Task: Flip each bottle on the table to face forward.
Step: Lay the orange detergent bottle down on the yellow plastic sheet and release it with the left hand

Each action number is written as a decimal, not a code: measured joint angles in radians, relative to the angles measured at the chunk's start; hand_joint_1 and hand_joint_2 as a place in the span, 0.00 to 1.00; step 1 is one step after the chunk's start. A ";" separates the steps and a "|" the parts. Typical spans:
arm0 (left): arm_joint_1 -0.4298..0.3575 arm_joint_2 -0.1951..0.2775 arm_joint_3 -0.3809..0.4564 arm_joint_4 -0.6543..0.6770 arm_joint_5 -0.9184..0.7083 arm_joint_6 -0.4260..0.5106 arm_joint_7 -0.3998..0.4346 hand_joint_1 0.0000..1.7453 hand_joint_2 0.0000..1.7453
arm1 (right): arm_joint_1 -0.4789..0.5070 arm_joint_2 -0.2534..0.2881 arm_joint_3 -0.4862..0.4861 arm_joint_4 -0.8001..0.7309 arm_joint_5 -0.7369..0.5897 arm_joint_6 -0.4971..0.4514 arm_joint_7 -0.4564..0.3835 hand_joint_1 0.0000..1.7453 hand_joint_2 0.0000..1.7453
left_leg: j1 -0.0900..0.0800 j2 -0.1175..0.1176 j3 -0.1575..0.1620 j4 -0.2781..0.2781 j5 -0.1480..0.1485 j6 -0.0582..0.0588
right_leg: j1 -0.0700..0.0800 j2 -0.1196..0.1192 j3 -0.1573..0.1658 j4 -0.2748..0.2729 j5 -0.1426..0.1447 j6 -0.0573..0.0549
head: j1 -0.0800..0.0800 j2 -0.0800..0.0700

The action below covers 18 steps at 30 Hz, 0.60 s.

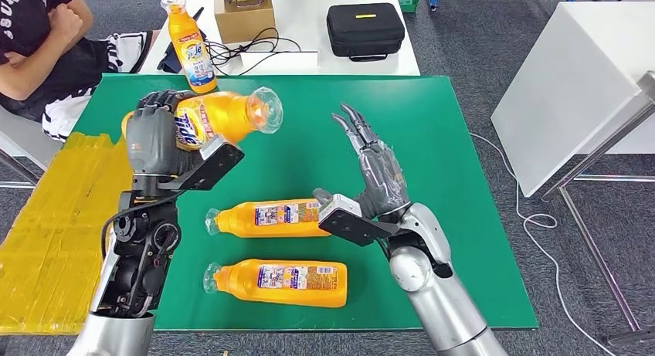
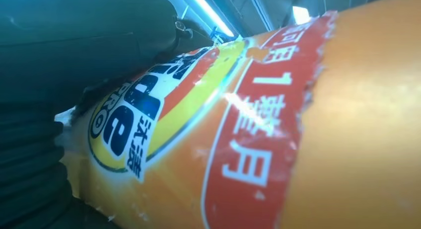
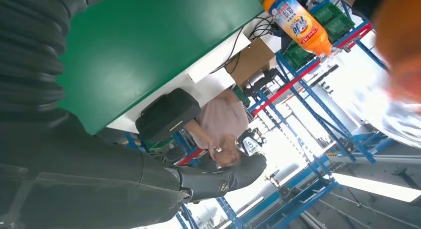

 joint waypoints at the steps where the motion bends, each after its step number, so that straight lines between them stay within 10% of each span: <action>1: -0.011 0.005 -0.003 0.012 -0.039 -0.028 0.015 1.00 1.00 | 0.003 0.000 -0.005 -0.007 -0.010 0.008 0.000 0.00 1.00 | 0.000 0.000 0.000 0.000 0.000 0.000 | 0.000 0.000 0.000 0.000 0.000 0.000 | 0.000 0.000; 18: -0.355 0.106 -0.101 0.663 -0.286 -0.305 0.116 1.00 1.00 | 0.027 -0.015 -0.071 -0.050 -0.079 0.067 -0.012 0.00 1.00 | 0.000 0.001 0.000 0.000 0.001 0.000 | 0.000 0.000 0.000 0.001 0.000 0.000 | 0.000 0.000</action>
